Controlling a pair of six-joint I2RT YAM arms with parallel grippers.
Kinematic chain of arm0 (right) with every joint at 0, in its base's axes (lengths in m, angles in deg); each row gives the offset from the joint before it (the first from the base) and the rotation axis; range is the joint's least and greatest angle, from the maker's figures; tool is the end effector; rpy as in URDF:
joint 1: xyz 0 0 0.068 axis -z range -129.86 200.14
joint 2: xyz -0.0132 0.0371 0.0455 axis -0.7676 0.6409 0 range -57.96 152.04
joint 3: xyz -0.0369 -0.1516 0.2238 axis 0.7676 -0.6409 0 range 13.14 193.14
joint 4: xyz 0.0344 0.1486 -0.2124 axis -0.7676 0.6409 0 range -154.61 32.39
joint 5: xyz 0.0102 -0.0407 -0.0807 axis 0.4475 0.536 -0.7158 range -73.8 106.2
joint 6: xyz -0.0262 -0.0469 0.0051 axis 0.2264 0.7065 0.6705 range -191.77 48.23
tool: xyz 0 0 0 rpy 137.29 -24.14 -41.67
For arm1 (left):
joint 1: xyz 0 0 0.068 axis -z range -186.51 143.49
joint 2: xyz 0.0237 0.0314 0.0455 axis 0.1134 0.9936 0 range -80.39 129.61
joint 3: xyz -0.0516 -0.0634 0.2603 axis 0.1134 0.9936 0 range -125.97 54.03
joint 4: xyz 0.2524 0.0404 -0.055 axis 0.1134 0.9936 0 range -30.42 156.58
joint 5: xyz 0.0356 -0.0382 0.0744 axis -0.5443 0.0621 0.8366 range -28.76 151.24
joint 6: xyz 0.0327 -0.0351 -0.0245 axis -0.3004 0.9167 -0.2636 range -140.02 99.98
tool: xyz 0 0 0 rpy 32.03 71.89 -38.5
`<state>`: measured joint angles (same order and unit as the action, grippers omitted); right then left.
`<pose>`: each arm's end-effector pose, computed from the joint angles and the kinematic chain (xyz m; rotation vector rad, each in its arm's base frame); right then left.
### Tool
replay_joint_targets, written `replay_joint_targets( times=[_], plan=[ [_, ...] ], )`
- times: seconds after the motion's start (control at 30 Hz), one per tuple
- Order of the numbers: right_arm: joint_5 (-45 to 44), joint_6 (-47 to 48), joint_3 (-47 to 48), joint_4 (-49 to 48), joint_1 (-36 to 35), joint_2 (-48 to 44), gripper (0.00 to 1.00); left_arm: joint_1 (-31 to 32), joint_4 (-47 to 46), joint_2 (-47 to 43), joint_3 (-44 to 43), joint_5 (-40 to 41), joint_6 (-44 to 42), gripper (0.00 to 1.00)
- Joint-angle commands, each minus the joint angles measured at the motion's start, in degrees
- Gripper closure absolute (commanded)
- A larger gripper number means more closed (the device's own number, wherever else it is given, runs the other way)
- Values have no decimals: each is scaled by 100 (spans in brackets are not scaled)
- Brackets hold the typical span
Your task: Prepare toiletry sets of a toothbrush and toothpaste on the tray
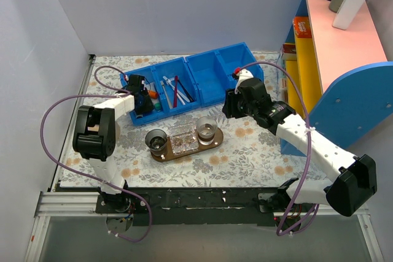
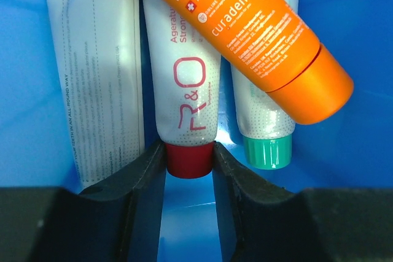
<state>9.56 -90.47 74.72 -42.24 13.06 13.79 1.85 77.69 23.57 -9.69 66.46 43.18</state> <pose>0.2270 0.1664 0.3211 -0.2779 2.1498 0.4445 0.3634 -0.0503 0.1642 -1.2372 2.3114 -0.3376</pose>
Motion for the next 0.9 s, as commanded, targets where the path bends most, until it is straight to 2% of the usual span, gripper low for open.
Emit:
replay_joint_targets(
  times=[0.0, 0.07, 0.23, 0.3, 0.87],
  plan=[
    [57, -64, -102, -198, 34, -29, 51, -27, 35, -165, -123, 6, -62, 79],
    [66, -73, -111, -189, 43, -55, 51, -27, 26, -253, -97, 103, -88, 80],
    [39, -81, -111, -145, 34, -82, 52, -27, -88, -639, -9, 33, -141, 92],
    [48, -108, -111, -128, 34, -99, 51, -27, -132, -745, 35, -46, -176, 100],
    [-40, -169, -146, 31, 34, -293, 52, -27, -238, -1519, 273, -135, -317, 100]
  ],
)
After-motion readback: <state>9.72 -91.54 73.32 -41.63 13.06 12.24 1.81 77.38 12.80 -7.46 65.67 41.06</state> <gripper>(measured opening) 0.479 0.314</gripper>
